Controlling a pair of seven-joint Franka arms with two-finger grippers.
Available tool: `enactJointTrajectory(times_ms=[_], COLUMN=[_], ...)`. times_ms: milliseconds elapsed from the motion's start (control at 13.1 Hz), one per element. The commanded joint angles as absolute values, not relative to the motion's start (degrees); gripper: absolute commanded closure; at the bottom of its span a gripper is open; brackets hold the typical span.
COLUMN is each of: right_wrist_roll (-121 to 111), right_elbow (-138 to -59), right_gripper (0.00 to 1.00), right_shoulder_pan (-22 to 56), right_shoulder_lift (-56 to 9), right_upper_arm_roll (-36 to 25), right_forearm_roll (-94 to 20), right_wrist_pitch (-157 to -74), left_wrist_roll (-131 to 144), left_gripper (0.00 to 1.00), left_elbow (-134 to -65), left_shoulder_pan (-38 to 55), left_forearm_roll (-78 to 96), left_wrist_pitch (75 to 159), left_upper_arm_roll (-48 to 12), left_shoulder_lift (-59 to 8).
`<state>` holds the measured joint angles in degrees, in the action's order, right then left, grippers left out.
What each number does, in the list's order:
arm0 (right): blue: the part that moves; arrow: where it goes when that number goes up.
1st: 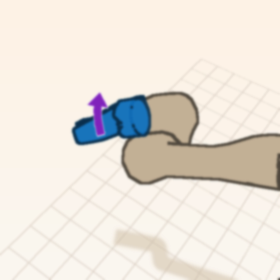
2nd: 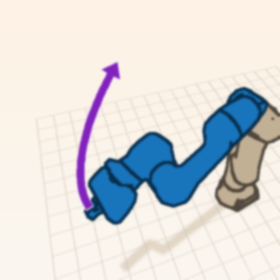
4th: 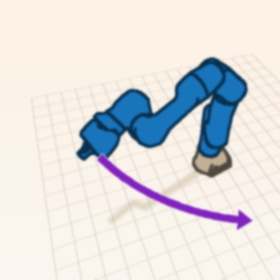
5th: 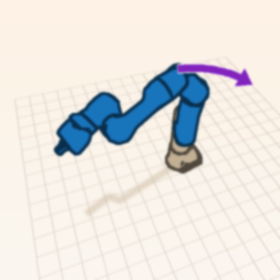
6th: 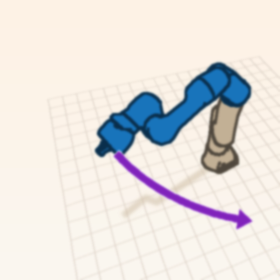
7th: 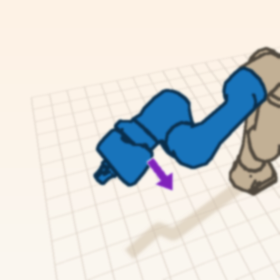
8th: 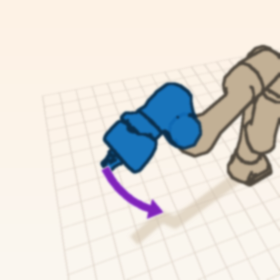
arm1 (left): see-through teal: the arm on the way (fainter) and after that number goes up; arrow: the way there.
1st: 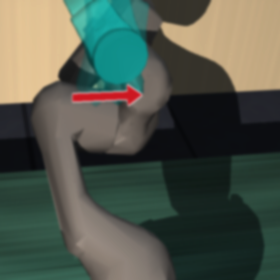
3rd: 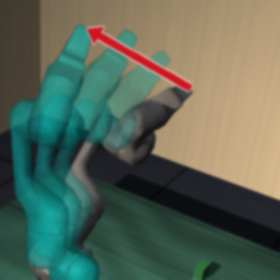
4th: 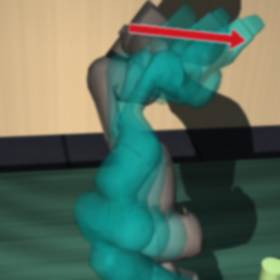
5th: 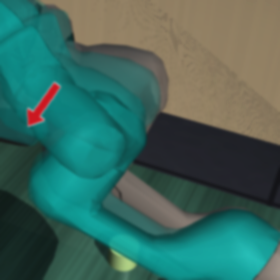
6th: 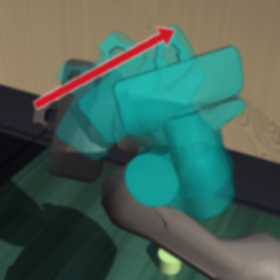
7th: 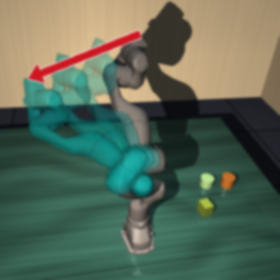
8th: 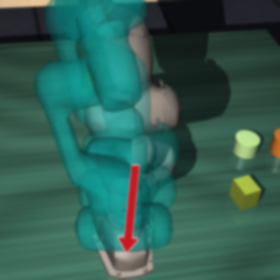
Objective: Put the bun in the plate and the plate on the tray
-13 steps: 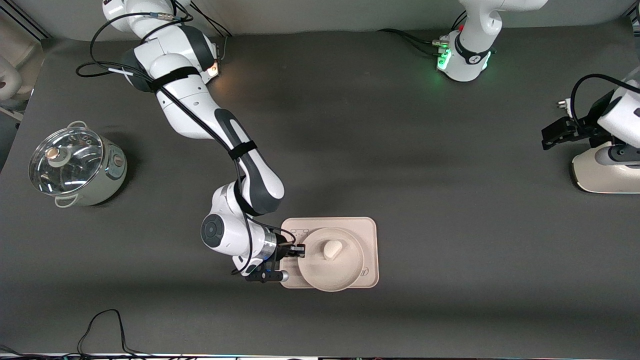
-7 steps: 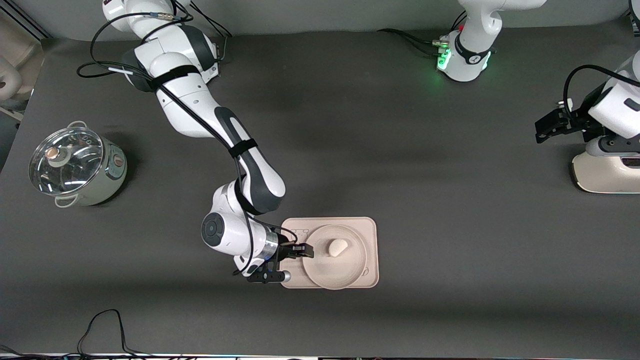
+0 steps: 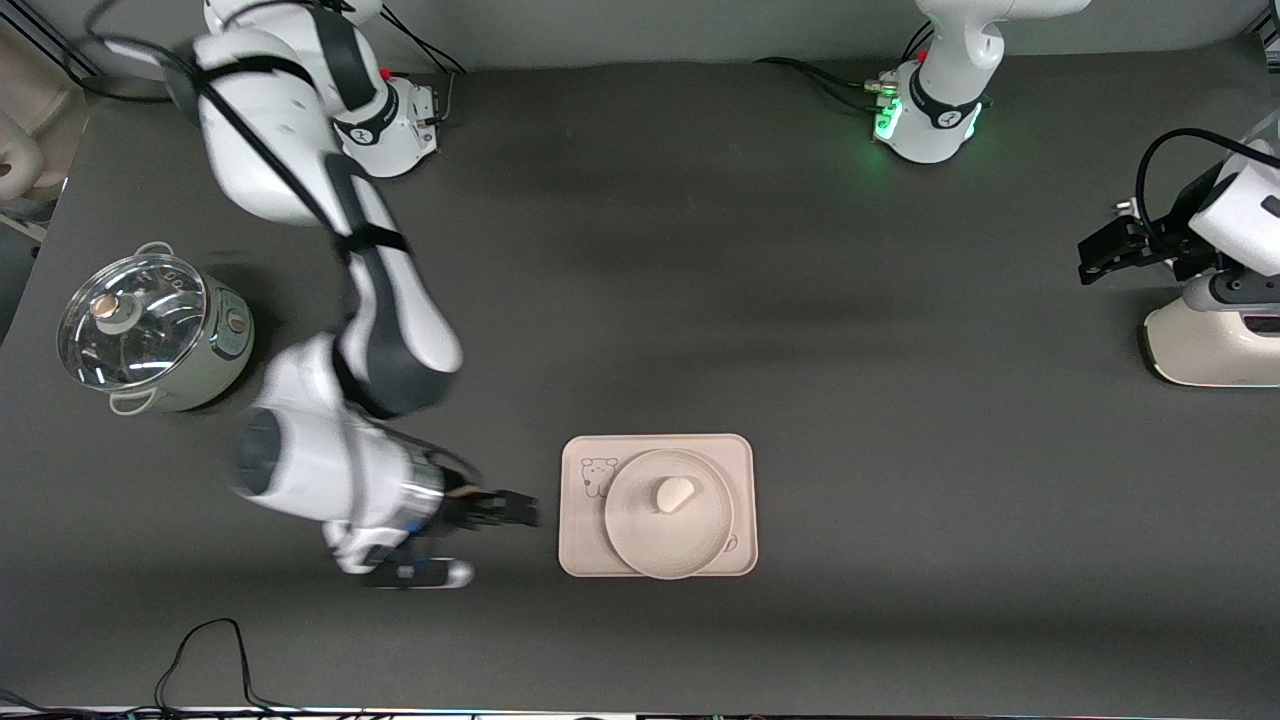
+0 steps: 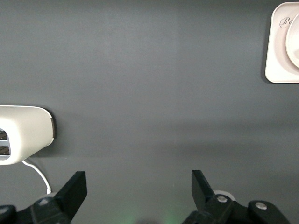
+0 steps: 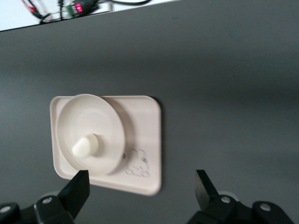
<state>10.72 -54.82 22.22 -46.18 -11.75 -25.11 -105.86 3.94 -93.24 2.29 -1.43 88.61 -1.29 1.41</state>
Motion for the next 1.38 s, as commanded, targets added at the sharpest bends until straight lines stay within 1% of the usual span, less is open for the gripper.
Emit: enactJointTrajectory(times_ms=[0,230,612,689,765,995,1071,1224,1301], right_wrist_roll=[10.63,10.28,4.86,3.62,3.34,2.99,2.64,2.46,2.37], right_elbow=[-60.55,-63.79,-74.86,-77.58,-80.74,-82.96,-84.1,-84.46,-84.9], right_gripper=[0.0,0.0,0.0,0.0,0.0,0.0,0.0,0.0,0.0], right_shoulder_pan=[23.11,23.03,23.29,23.55,23.55,21.72,19.36,15.14,13.9], right_shoulder_lift=[-36.85,-30.87,-19.01,-16.46,-14.0,-11.87,-10.91,-9.76,-8.89], right_upper_arm_roll=[-16.07,-18.98,-26.35,-27.06,-26.98,-26.37,-24.98,-19.54,-18.47], right_forearm_roll=[-19.1,-12.67,-12.31,-11.7,-9.08,-7.38,-7.47,-7.21,-7.21], right_wrist_pitch=[-98.29,-94.93,-94.04,-93.69,-93.6,-93.95,-94.22,-94.13,-94.13], left_wrist_roll=[3.43,3.43,3.43,3.43,3.43,3.43,3.43,3.43,3.43], left_gripper=[0.0,0.0,0.0,0.0,0.0,0.0,0.0,0.0,0.0], left_elbow=[-93.69,-93.52,-93.52,-93.52,-93.52,-93.52,-93.52,-93.52,-93.52], left_shoulder_pan=[1.23,1.41,1.76,1.76,1.76,1.85,1.85,1.85,1.85], left_forearm_roll=[-0.97,-0.97,-0.97,-1.05,-0.97,-0.97,-0.97,-0.97,-0.97], left_wrist_pitch=[87.46,87.45,87.63,87.54,87.71,87.98,87.98,87.8,87.89], left_upper_arm_roll=[-2.2,-2.2,-2.02,-2.02,-2.02,-2.02,-1.93,-1.93,-1.93], left_shoulder_lift=[2.55,2.55,2.46,2.46,2.37,2.2,2.2,2.29,2.29])
